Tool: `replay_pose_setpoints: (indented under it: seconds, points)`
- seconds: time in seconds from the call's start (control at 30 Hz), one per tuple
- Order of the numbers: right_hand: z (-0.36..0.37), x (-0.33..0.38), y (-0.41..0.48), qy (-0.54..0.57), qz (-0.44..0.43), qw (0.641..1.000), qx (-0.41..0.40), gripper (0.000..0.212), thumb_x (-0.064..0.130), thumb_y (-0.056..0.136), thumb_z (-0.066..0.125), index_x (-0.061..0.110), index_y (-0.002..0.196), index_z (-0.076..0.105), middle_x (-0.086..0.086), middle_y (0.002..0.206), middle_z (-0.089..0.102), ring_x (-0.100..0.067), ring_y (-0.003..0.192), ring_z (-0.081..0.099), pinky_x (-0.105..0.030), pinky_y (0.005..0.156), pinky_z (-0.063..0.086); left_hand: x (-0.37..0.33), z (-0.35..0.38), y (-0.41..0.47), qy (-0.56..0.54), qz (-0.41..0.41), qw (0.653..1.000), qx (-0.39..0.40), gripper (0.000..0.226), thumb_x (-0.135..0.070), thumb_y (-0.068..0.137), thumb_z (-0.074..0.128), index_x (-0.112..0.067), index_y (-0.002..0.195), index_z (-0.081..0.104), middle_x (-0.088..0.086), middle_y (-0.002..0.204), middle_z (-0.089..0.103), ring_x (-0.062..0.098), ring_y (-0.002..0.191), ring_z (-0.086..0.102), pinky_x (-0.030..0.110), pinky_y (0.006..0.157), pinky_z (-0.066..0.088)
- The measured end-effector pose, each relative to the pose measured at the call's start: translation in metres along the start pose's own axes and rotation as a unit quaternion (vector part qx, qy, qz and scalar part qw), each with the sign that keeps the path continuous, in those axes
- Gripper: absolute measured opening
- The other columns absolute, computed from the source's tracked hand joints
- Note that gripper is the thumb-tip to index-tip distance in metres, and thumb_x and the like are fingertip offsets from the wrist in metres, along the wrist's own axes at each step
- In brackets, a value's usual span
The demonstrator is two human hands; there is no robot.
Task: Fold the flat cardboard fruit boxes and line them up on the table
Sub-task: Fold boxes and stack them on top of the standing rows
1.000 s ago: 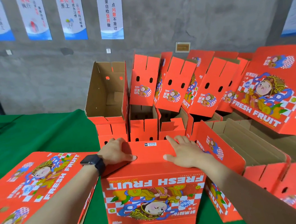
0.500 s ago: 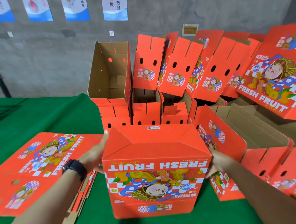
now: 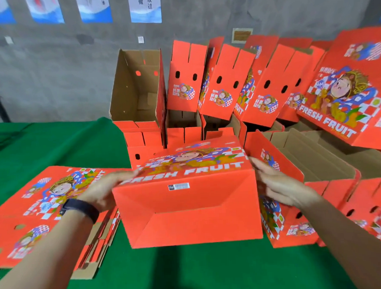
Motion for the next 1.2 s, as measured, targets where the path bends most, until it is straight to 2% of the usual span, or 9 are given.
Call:
replay_pose_setpoints:
  seconds: [0.2,0.37,0.47,0.53,0.6,0.7,0.8,1.0,1.2]
  points:
    - [0.005,0.025,-0.021,-0.059,-0.036,0.995,0.068,0.088,0.023,0.056,0.090,0.030,0.134,0.049,-0.004,0.138,0.054,-0.027,0.127,0.050,-0.045,0.110,0.036,0.011,-0.002,-0.003,0.003,0.036,0.998,-0.053,0.020,0.008,0.079,0.057,-0.008,0.086,0.047,0.003,0.060,0.067,0.014,0.050,0.064,0.019,0.044,0.050]
    - [0.005,0.052,-0.036,-0.244,-0.093,0.965,0.013,0.072,0.036,0.047,0.095,0.039,0.109,0.057,0.007,0.143,0.027,-0.018,0.121,0.045,-0.033,0.103,0.041,0.012,0.007,0.001,0.049,0.066,0.994,-0.068,0.032,0.010,0.088,0.052,0.005,0.119,0.046,-0.001,0.061,0.065,0.010,0.042,0.057,0.019,0.037,0.046]
    - [-0.002,0.081,-0.049,-0.308,-0.161,0.937,-0.037,0.068,0.049,0.042,0.087,0.048,0.101,0.053,0.018,0.139,0.013,-0.009,0.124,0.036,-0.022,0.093,0.039,0.005,0.030,0.003,0.119,0.103,0.983,-0.094,0.050,-0.001,0.092,0.057,-0.018,0.137,0.045,0.000,0.100,0.068,0.014,0.075,0.065,0.029,0.070,0.057]
    - [-0.010,0.107,-0.062,-0.327,-0.212,0.918,-0.080,0.067,0.054,0.039,0.085,0.052,0.097,0.052,0.019,0.139,0.012,-0.004,0.125,0.031,-0.018,0.091,0.038,-0.018,0.054,-0.003,0.206,0.195,0.951,-0.124,0.037,-0.008,0.092,0.060,-0.028,0.121,0.050,-0.013,0.100,0.061,0.004,0.082,0.059,0.010,0.074,0.047]
    - [-0.027,0.135,-0.078,-0.344,-0.262,0.891,-0.140,0.066,0.056,0.037,0.083,0.053,0.095,0.050,0.013,0.140,0.013,-0.008,0.126,0.032,-0.022,0.096,0.039,-0.037,0.084,-0.009,0.321,0.272,0.895,-0.149,0.019,-0.018,0.089,0.064,-0.018,0.106,0.056,0.000,0.106,0.062,0.017,0.098,0.056,0.015,0.083,0.040]
    - [-0.059,0.167,-0.100,-0.352,-0.309,0.853,-0.229,0.065,0.054,0.038,0.081,0.045,0.094,0.050,0.002,0.144,0.015,-0.015,0.132,0.026,-0.028,0.108,0.030,-0.049,0.128,-0.012,0.344,0.310,0.876,-0.137,0.056,-0.023,0.090,0.063,-0.012,0.140,0.040,0.006,0.147,0.034,0.016,0.139,0.026,0.021,0.108,0.018]
    - [-0.094,0.187,-0.119,-0.376,-0.342,0.803,-0.312,0.067,0.034,0.044,0.092,0.030,0.100,0.055,-0.010,0.147,0.015,-0.006,0.129,0.021,-0.019,0.107,0.022,-0.073,0.189,-0.020,0.319,0.376,0.866,-0.077,0.068,-0.032,0.089,0.060,-0.021,0.148,0.026,-0.008,0.152,0.020,0.005,0.143,0.013,0.017,0.113,0.013]
    - [-0.157,0.188,-0.132,-0.454,-0.316,0.741,-0.381,0.072,0.019,0.047,0.095,0.010,0.111,0.062,-0.017,0.151,0.008,-0.037,0.122,0.040,-0.027,0.108,0.025,-0.106,0.316,-0.001,0.365,0.418,0.830,0.053,0.080,-0.035,0.089,0.063,-0.016,0.151,0.016,-0.003,0.157,0.015,0.001,0.140,0.009,0.014,0.113,0.005]
    - [-0.217,0.157,-0.123,-0.522,-0.213,0.725,-0.395,0.072,0.016,0.054,0.092,0.017,0.120,0.061,-0.013,0.153,-0.004,-0.044,0.115,0.049,-0.045,0.105,0.039,-0.095,0.413,0.027,0.385,0.391,0.822,0.156,0.076,-0.027,0.087,0.067,-0.010,0.147,0.023,-0.016,0.131,0.031,-0.003,0.115,0.025,-0.016,0.071,0.010]
Point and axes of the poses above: each hand's wrist, its own y-axis towards the middle knuckle, its own z-axis out of the palm, x = y × z, the point moved 10 cm from there along y, towards the middle knuckle
